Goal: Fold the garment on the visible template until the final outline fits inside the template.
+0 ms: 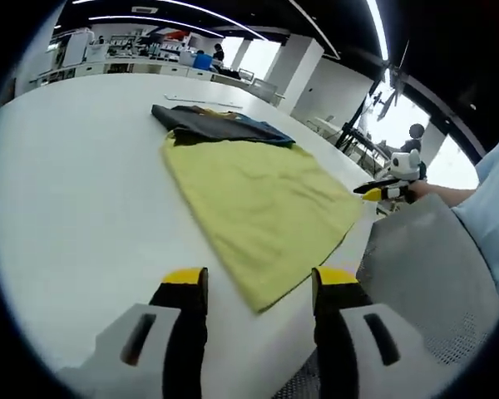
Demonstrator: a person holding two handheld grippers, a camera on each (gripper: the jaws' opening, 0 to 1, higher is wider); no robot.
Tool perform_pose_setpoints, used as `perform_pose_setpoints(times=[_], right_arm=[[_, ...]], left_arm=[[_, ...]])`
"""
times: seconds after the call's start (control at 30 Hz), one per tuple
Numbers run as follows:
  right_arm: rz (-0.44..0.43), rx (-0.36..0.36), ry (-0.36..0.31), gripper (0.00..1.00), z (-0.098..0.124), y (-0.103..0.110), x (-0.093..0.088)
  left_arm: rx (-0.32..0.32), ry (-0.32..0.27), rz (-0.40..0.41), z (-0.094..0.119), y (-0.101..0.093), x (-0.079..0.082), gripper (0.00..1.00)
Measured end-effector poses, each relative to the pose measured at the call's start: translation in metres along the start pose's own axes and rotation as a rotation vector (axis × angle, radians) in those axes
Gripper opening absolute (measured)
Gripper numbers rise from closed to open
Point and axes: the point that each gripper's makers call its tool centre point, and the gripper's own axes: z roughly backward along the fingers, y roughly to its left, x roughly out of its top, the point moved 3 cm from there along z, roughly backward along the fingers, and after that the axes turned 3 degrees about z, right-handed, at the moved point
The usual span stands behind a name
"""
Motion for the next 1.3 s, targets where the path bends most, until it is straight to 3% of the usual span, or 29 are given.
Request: perform_pose_setpoints(times=[0.17, 0.33, 0.5, 0.6, 0.63, 0.67, 0.8, 0.87, 1.07, 1.3], right_arm=[[-0.012, 0.012, 0.005, 0.20, 0.002, 0.003, -0.003], [-0.057, 0.021, 0.003, 0.11, 0.004, 0.003, -0.007], [-0.106, 0.026, 0.006, 0.02, 0.003, 0.002, -0.009], [-0.121, 0.029, 0.003, 0.00, 0.003, 0.002, -0.009], [-0.143, 0.030, 0.009, 0.00, 0.003, 0.003, -0.009], [-0.148, 0.036, 0.015, 0.00, 0.003, 0.004, -0.010], [-0.144, 0.031, -0.001, 0.00, 0.005, 0.004, -0.005], [-0.192, 0.050, -0.068, 0.00, 0.007, 0.006, 0.006], [-0.336, 0.098, -0.169, 0.00, 0.017, 0.006, 0.021], [-0.328, 0.122, -0.203, 0.00, 0.027, 0.011, 0.036]], left_arm=[[-0.007, 0.042, 0.012, -0.003, -0.004, -0.004, 0.34], [0.000, 0.038, 0.073, -0.006, -0.004, -0.005, 0.27], [0.010, 0.040, 0.086, -0.005, -0.004, -0.009, 0.19], [0.031, 0.060, 0.103, -0.006, -0.001, -0.014, 0.06], [0.029, 0.099, 0.128, -0.005, -0.003, -0.020, 0.01], [0.018, 0.102, 0.146, -0.005, -0.005, -0.021, 0.00], [0.017, 0.066, 0.176, -0.003, -0.005, -0.012, 0.00], [0.009, 0.045, 0.199, 0.001, -0.006, -0.005, 0.00], [0.007, -0.005, 0.211, 0.013, -0.012, 0.025, 0.00], [0.014, -0.026, 0.183, 0.020, -0.014, 0.051, 0.00]])
